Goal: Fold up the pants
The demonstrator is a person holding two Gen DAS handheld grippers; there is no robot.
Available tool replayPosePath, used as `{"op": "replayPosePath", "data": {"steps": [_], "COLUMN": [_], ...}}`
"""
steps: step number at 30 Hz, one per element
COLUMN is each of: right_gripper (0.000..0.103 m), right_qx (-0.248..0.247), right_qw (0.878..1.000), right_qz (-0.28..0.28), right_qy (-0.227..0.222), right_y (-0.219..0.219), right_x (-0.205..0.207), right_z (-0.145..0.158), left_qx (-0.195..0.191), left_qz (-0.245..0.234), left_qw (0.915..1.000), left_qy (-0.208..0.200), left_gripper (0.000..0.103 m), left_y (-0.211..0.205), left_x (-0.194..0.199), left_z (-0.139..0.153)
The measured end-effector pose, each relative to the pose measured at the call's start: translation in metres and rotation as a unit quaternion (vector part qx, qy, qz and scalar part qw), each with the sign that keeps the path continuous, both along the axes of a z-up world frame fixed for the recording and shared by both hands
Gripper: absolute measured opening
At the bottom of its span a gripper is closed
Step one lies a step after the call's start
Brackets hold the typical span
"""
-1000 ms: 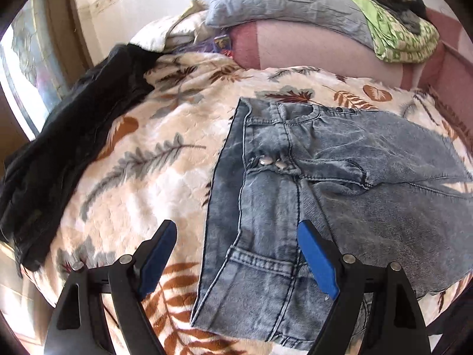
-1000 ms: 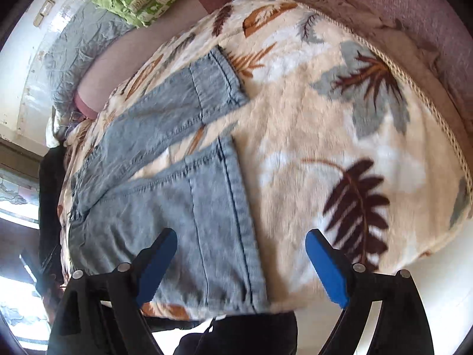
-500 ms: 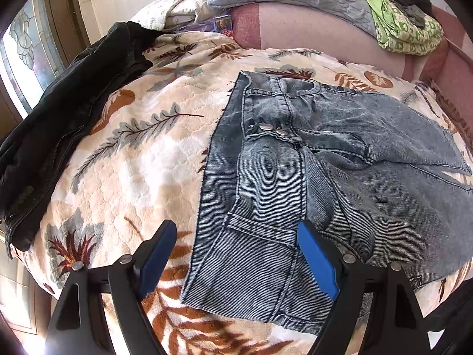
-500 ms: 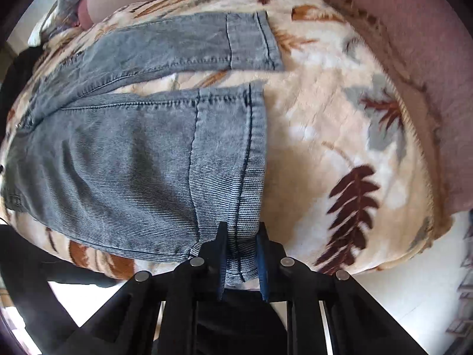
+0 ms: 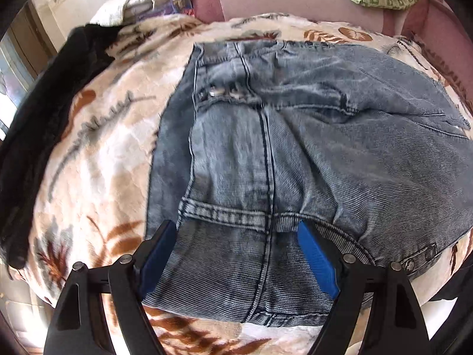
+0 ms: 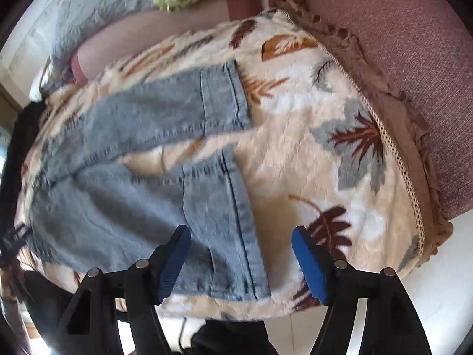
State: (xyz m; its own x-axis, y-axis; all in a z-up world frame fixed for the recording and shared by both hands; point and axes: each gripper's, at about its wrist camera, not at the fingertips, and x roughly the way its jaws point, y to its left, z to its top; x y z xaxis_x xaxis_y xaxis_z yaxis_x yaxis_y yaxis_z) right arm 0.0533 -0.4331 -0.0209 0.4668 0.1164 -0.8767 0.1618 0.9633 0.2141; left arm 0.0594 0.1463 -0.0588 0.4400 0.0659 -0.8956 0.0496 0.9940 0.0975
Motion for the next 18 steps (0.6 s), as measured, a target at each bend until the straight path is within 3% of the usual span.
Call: {"op": "replayPosePath", "data": {"steps": [4,6,7,8,13,15,17,18], "right_gripper": [0.075,0.046,0.037,0.02,0.017,0.017,0.02,0.02], "right_qx": [0.015,0.011,-0.018,-0.042,-0.117,-0.152,-0.141,-0.145], "right_qw": [0.998,0.995,0.995,0.994,0.993,0.988,0.989,0.989], "right_qz": [-0.011,0.017,0.038,0.054,0.015,0.005,0.0,0.0], "right_qy": [0.058,0.095,0.089,0.087,0.024,0.029,0.046,0.027], "right_y": [-0.003,0.007,0.016,0.025,0.019,0.022,0.019,0.02], "right_x": [0.06,0.07,0.073,0.073,0.074,0.078,0.082,0.08], "right_z": [-0.039,-0.057,-0.054,-0.049,-0.022,-0.037,-0.059,-0.058], "left_qx": [-0.026,-0.025,-0.023,-0.022,-0.021,-0.021,-0.024,-0.023], "left_qz": [0.016,0.012,0.01,0.009,0.013,0.014,0.016,0.016], "left_qw": [0.9995,0.9996,0.9997,0.9997,0.9997,0.9997,0.9996,0.9996], "left_qy": [0.007,0.008,0.007,0.006,0.004,0.003,0.003,0.003], "left_gripper": [0.089,0.09,0.09,0.091,0.093,0.093,0.093,0.093], "left_y": [0.01,0.01,0.01,0.01,0.01,0.009,0.009,0.009], "left_x": [0.0,-0.001,-0.002,-0.002,0.001,0.002,0.003,0.003], "left_z": [-0.003,-0.004,-0.005,-0.005,-0.006,-0.007,-0.008,-0.007]}}
